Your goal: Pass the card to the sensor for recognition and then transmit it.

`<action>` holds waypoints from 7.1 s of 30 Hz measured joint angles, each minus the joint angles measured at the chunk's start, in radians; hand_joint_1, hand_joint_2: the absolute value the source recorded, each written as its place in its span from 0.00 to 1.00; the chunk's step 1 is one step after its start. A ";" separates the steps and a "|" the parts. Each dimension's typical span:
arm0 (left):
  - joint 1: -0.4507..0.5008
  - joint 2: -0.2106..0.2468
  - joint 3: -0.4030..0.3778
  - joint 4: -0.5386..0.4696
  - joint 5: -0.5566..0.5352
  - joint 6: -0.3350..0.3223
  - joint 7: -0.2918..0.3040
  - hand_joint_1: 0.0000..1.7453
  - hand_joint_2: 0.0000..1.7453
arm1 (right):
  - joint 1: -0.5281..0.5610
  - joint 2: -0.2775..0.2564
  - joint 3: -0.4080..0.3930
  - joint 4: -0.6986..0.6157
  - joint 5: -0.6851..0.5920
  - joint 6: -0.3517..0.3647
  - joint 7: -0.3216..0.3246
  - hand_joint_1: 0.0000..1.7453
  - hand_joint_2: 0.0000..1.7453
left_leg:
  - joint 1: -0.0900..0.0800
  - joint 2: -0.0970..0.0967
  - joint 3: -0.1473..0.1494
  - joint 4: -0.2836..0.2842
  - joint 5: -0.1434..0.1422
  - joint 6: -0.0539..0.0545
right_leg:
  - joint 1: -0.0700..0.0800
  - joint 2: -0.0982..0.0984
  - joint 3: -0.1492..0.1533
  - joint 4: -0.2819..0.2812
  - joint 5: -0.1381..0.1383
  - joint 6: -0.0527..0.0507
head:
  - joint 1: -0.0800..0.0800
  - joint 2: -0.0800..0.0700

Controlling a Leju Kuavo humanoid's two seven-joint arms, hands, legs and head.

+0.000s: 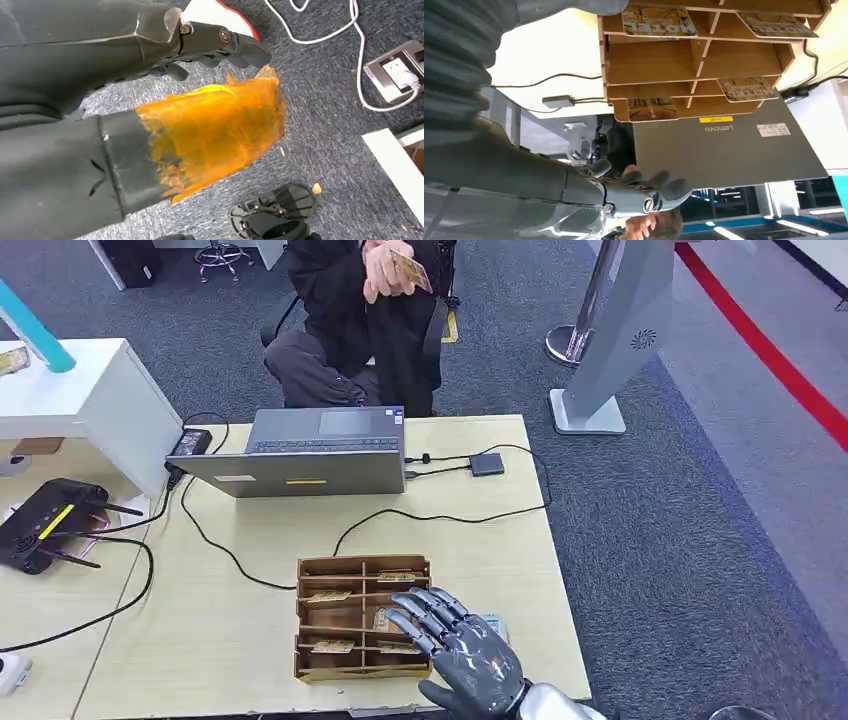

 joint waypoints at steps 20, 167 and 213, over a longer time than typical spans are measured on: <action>-0.003 -0.002 0.007 0.000 -0.009 -0.002 0.001 0.00 0.00 | -0.025 0.003 0.023 0.045 -0.061 0.065 0.010 0.24 1.00 | 0.000 0.000 0.000 0.000 0.000 0.000 | 0.000 0.000 0.000 0.000 0.000 0.000 | 0.000 0.000; 0.005 -0.011 0.041 0.000 -0.036 0.014 -0.017 0.00 0.00 | -0.230 0.006 -0.167 -0.166 0.160 -0.292 0.072 1.00 1.00 | 0.000 0.000 0.000 0.000 0.000 0.000 | 0.000 0.000 0.000 0.000 0.001 0.000 | 0.000 0.000; -0.021 -0.020 0.013 -0.007 -0.035 0.013 -0.004 0.00 0.00 | -0.389 0.171 -0.198 0.147 0.092 -0.087 0.182 0.00 0.00 | 0.000 0.000 0.000 0.000 0.002 0.000 | 0.000 0.000 0.000 0.000 0.002 -0.001 | 0.000 0.000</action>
